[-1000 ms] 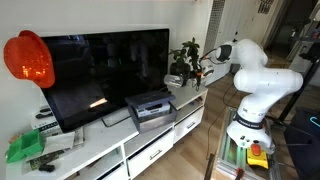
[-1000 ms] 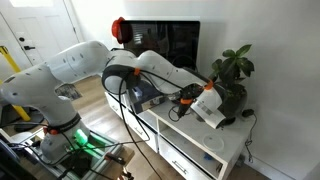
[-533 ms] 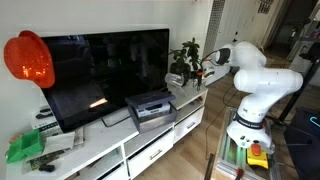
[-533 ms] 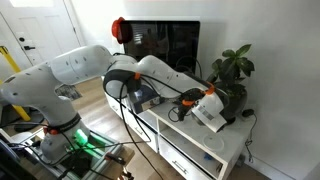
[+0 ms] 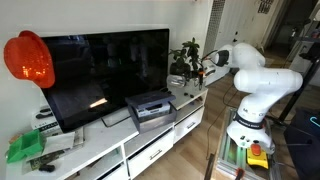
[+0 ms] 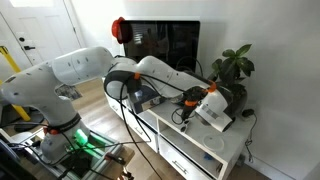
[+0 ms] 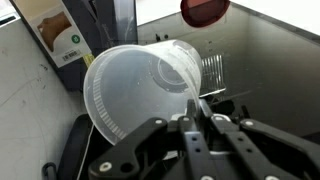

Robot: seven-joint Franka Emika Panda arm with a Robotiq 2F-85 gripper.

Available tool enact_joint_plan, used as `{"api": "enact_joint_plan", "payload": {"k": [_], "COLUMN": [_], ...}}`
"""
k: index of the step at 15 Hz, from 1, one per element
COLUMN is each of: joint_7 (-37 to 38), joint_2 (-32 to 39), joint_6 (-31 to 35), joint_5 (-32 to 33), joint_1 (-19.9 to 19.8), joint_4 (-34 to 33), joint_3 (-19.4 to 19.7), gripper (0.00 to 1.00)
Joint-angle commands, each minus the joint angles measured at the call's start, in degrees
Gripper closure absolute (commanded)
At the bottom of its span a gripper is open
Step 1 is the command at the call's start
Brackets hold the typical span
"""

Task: Pour the glasses out of the clear container and onto the television stand then put the clear lid on the container.

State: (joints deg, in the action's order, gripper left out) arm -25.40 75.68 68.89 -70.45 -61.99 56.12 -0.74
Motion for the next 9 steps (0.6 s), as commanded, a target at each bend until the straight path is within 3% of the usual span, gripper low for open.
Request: {"api": "enact_joint_plan", "payload": {"k": [1,9], "joint_7": [0.6,-6.7], "joint_2": [-1.5,-18.7], "joint_6": [-2.6,3.9], "joint_5": [3.9,18.5], "joint_1": [1.5,11.1], "joint_4": [-2.1,11.0], "joint_3": [1.4,7.7], "gripper": [0.98,0.98]}}
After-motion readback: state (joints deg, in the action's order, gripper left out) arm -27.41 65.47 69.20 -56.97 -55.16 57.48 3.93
